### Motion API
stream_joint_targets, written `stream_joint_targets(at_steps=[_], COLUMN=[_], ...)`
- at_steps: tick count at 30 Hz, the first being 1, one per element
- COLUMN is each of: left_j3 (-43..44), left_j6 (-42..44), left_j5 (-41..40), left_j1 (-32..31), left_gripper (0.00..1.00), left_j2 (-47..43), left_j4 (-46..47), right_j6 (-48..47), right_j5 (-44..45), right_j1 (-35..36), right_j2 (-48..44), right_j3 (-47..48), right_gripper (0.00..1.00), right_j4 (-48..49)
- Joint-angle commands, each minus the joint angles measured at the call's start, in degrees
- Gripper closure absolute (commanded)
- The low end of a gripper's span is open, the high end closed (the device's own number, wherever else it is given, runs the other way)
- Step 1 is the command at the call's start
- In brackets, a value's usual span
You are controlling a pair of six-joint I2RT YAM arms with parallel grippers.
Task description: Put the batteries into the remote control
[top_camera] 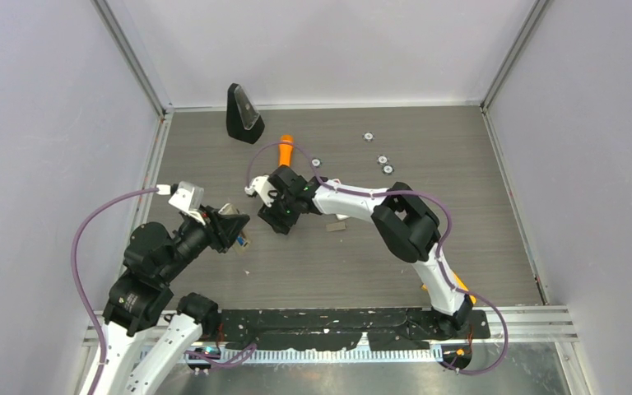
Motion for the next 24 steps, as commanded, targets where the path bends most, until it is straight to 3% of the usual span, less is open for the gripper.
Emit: stream_joint_targets(at_steps=[1, 6, 10, 24], left_j3=[0.8, 0.8, -0.3, -8.3], left_j6=[-1.6, -1.8, -2.4, -6.0], left_j5=[1.5, 1.5, 2.4, 9.1], left_j1=[0.1, 0.1, 0.1, 0.1], left_gripper=[1.0, 1.0, 1.0, 1.0], left_j2=[0.3, 0.5, 0.2, -0.6], left_j4=[1.4, 1.2, 2.7, 14.0], right_j6=[-4.2, -1.0, 5.6, 52.5], right_j5=[-0.2, 3.4, 8.5, 10.1], right_j1=[0.0, 0.0, -0.1, -6.2], right_j2=[2.2, 3.0, -0.2, -27.8], right_j3=[4.6, 5.1, 1.2, -26.9], right_gripper=[0.43, 0.72, 0.85, 0.94], right_j4=[-2.4, -4.5, -4.4, -2.9])
